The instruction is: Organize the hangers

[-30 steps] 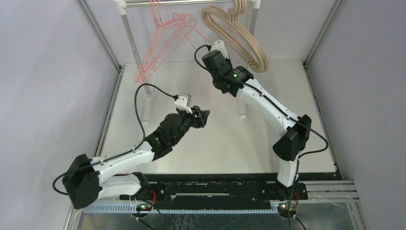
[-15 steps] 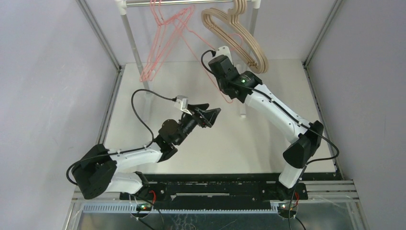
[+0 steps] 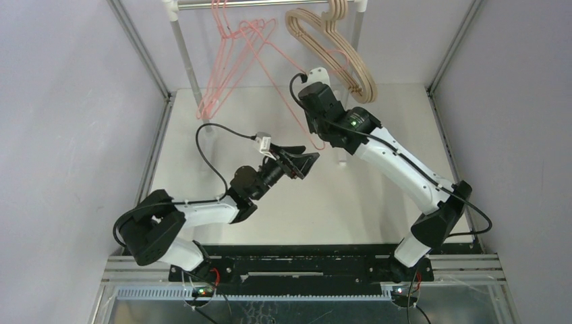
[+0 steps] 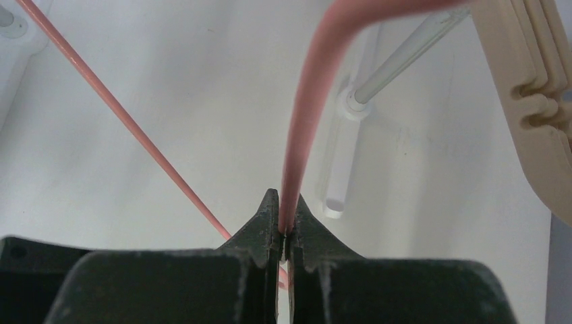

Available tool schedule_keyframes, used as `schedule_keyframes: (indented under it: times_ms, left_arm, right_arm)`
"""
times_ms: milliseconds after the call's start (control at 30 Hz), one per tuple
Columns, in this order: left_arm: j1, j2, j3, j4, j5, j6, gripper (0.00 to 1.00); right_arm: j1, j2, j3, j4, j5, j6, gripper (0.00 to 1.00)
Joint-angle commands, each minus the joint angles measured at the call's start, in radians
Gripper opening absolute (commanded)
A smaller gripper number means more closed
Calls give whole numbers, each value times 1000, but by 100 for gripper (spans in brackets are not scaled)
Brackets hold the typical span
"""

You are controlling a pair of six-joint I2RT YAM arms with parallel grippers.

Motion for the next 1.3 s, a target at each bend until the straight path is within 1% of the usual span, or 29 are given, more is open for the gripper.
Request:
schedule_keyframes:
  times_ms: [0,167,267,333,400,567,733,867,900,933,1000,1067,1133,1167,1200,1267]
  left_arm:
    - [37,20,-2,140,31,-66,77]
    - [61,20,-4,174,46,-70,78]
    - [63,35,13,193,66,-108,78]
    - [63,50,29,214,88,-126,81]
    - [63,67,40,228,111,-144,81]
    - [63,108,51,267,142,-181,79]
    - [63,129,85,281,183,-210,78]
    - [52,137,128,287,226,-220,75]
    - [49,140,137,287,240,-222,70]
    - [47,144,145,287,253,-227,63]
    - [46,155,158,288,276,-242,46]
    - [45,166,165,298,300,-260,22]
    - [45,178,165,310,313,-281,8]
    - [45,185,167,313,323,-289,6]
    - [44,188,169,314,331,-295,1]
    - [43,193,172,321,343,-303,0]
  right_arm:
    - [4,-82,-41,27,-13,35,0]
    - [2,-134,-100,41,-42,50,0]
    - [0,-155,-128,53,-54,55,0]
    - [0,-159,-131,52,-57,56,0]
    - [0,-160,-131,53,-70,57,0]
    - [6,-158,-127,64,-109,62,0]
    - [11,-157,-134,63,-134,75,0]
    - [11,-155,-142,70,-158,80,0]
    - [11,-155,-140,69,-164,83,0]
    - [12,-156,-140,69,-164,84,0]
    - [12,-160,-140,69,-166,87,0]
    - [13,-165,-139,69,-163,87,0]
    - [12,-170,-136,70,-160,86,0]
    - [12,-173,-134,70,-161,86,0]
    - [13,-173,-132,70,-162,86,0]
    - [14,-169,-128,68,-165,85,0]
